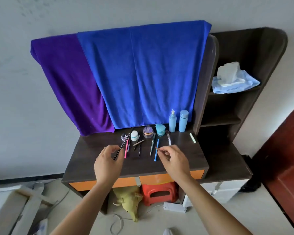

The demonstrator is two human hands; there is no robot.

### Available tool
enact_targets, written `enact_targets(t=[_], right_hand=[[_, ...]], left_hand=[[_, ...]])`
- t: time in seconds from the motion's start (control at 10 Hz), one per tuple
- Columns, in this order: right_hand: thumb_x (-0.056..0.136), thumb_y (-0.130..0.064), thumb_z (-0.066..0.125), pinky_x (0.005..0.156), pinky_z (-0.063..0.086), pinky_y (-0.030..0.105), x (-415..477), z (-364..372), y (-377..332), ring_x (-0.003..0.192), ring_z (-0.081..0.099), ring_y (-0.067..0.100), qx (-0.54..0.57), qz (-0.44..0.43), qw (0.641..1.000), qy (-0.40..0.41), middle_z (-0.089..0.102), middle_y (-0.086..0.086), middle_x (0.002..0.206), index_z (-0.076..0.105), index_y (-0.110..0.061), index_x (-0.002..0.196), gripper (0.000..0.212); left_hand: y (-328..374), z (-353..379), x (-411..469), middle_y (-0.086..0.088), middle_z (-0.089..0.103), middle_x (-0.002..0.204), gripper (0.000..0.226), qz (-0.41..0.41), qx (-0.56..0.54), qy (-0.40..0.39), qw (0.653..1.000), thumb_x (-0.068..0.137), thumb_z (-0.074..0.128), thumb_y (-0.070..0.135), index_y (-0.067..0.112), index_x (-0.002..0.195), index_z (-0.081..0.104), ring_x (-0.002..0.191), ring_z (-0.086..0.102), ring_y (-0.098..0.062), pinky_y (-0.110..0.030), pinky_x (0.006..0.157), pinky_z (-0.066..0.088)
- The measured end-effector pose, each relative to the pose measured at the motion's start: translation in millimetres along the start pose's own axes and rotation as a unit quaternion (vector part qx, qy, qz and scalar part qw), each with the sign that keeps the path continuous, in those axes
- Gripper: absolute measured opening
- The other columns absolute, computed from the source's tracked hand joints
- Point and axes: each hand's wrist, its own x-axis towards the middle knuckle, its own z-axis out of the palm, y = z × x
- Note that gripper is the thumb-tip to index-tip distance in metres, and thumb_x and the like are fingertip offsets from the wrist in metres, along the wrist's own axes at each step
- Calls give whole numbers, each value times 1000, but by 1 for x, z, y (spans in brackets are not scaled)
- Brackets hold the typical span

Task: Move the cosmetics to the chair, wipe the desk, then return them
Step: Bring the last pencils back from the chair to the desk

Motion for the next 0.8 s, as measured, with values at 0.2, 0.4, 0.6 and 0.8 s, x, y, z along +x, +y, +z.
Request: enact_targets(t=[0.2,0.4,0.6,0.8], right_hand=[[92,-34,69,71,53,31,107,38,10,83,62,8,-3,2,999,-34,57,-14,94,72,-24,104,16],[91,-34,69,76,52,28,143,96,25,84,65,8,-15,65,995,-77,67,-8,96,71,-26,103,15],[92,-33,67,75,52,33,139,161,40,85,67,13,-71,176,976,-106,72,-9,93,71,-25,103,14],[96,-28,63,81,54,38,128,212,53,93,70,22,-95,277,950,-111,74,1,103,70,-17,113,21]], left_hand=[[-4,35,101,16,62,87,14,-4,34,15,999,86,66,40,28,92,67,82,63,-12,-30,70,43],[-62,67,142,13,62,86,8,-54,58,-31,996,87,66,35,27,89,66,82,62,-16,-29,68,39],[-139,108,164,13,54,82,7,-119,93,-134,980,88,63,36,28,89,64,84,61,-24,-30,67,37],[-194,145,163,4,58,89,13,-142,113,-216,959,89,60,36,24,91,64,96,57,-27,-34,70,43]])
